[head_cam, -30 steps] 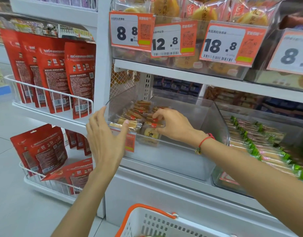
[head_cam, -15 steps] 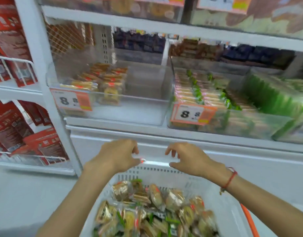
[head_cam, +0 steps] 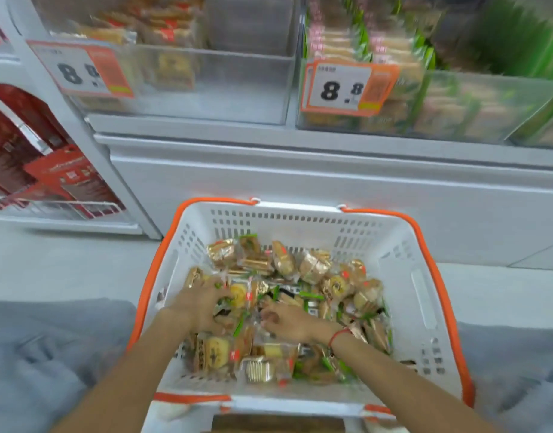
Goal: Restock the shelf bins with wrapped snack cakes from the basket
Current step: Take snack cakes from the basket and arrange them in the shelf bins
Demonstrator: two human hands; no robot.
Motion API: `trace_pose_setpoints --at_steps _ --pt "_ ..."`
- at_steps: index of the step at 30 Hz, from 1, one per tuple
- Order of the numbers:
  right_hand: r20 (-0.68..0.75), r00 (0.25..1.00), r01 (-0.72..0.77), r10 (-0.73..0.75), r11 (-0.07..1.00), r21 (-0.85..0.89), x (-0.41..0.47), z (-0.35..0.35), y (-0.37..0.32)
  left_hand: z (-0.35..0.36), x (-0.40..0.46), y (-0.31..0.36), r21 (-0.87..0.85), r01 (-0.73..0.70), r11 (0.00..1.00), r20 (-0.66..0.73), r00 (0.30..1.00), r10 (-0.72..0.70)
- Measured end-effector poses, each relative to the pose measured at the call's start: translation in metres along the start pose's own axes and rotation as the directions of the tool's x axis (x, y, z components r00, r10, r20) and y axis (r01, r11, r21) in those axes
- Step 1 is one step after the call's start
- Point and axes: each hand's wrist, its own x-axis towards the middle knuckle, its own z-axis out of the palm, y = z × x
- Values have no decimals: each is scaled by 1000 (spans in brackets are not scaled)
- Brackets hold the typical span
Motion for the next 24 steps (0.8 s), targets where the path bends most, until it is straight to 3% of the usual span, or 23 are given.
trace_pose_setpoints --at_steps 3,7,12,15,17,19,22,24 --pt "31 999 -9 14 988 -156 5 20 11 7 1 9 112 0 994 -114 993 13" --pt "40 995 -78 95 947 -310 4 29 24 15 5 16 184 24 983 -146 989 3" --pt "47 992 -107 113 988 -113 5 27 32 10 17 17 140 25 990 -31 999 -21" --pt "75 983 -173 165 979 108 0 1 31 0 24 10 -25 7 1000 74 997 -6" --pt "19 988 -153 153 961 231 -5 -23 31 -14 23 8 -149 7 989 116 993 11" --pt "-74 993 -69 96 950 305 -15 -50 24 -33 15 11 -313 -38 949 91 993 69" --pt "-186 983 71 3 918 389 -32 -79 4 -64 1 25 -623 -133 771 -10 987 163" --pt "-286 958 150 -33 906 396 -38 -88 -9 -76 -6 30 -680 -180 711 -118 984 136"
